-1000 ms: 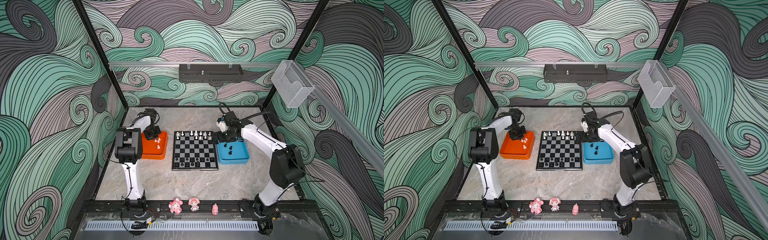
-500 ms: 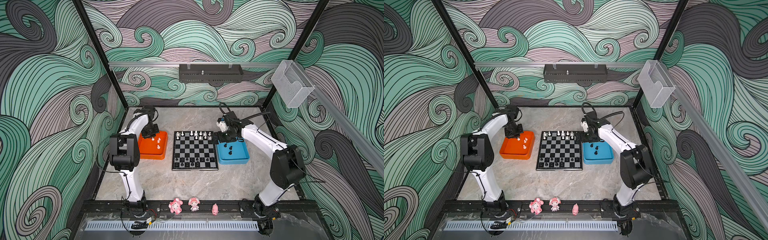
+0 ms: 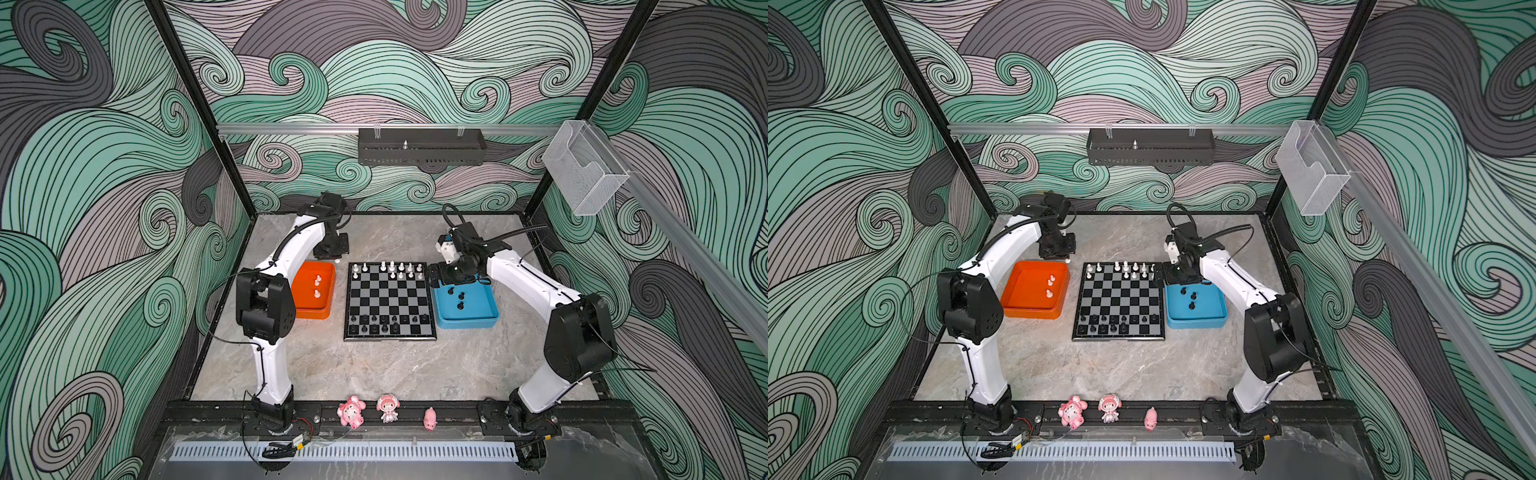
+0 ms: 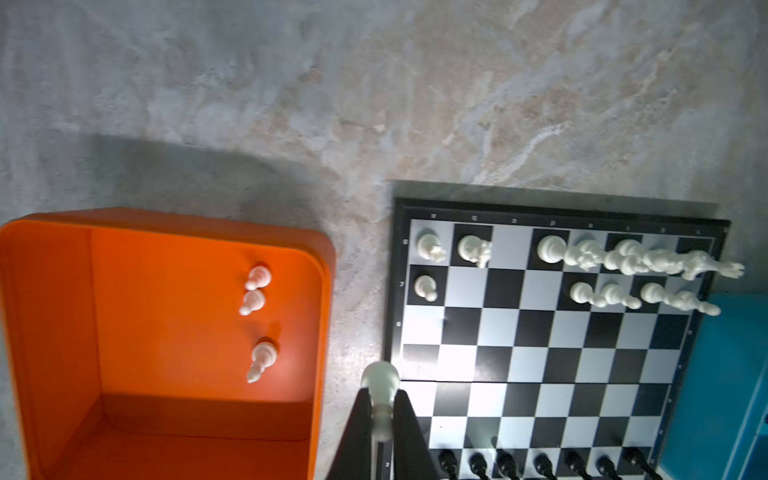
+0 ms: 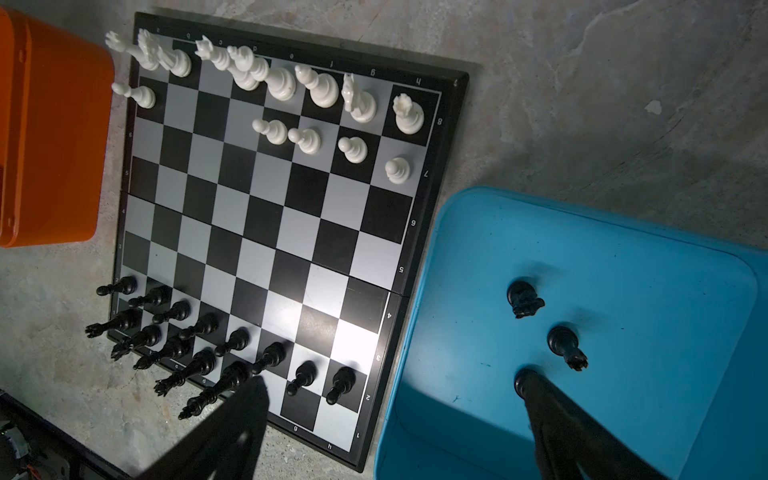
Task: Set up the chess pieces on the board
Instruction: 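Carry the white pawn with the left gripper over the board's farthest rows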
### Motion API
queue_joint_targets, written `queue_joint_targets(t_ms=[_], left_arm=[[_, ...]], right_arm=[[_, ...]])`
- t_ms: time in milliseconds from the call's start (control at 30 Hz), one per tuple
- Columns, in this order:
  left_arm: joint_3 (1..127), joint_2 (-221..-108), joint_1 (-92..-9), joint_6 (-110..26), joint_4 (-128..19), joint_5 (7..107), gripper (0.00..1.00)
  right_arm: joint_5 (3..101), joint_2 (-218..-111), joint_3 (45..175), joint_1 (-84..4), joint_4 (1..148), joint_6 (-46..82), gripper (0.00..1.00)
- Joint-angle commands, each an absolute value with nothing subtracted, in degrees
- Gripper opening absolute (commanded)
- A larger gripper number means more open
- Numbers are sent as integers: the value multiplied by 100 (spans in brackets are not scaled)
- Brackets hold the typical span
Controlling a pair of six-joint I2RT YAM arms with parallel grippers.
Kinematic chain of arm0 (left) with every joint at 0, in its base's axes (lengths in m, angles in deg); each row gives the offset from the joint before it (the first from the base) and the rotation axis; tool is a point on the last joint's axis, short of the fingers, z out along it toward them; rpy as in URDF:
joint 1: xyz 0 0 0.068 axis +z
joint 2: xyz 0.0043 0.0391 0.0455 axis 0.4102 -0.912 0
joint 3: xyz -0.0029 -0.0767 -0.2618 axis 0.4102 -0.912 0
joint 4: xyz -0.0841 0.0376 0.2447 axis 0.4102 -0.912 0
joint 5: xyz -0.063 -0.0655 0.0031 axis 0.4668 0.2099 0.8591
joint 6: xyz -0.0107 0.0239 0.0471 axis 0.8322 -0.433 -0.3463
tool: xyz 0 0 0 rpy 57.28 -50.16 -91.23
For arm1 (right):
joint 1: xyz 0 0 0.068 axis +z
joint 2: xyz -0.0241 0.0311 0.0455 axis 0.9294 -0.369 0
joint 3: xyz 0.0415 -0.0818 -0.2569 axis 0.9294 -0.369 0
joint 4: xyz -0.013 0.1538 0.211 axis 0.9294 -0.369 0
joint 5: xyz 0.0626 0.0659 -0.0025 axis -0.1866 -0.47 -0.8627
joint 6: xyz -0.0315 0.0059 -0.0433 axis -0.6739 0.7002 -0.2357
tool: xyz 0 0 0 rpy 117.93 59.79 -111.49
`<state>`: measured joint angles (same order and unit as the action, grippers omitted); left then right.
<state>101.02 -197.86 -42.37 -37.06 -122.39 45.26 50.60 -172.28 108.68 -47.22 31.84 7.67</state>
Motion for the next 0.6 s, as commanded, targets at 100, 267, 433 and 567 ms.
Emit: queue_joint_targets(t_ms=[100, 267, 433, 567], left_arm=[[10695, -20415, -4605, -3613, -12518, 4671, 10], [10747, -20658, -4750, -3682, -12296, 4786, 11], [10759, -20843, -4820, -3704, -12216, 4768, 11], [10522, -20879, -4858, -3691, -11947, 4799, 11]], right_arm=[[5026, -16975, 10721, -4882, 3214, 748, 96], [4990, -16952, 10656, -4949, 3238, 752, 96], [4969, -16956, 10616, -4997, 3266, 752, 96], [4934, -16956, 10597, -5032, 3277, 752, 96]])
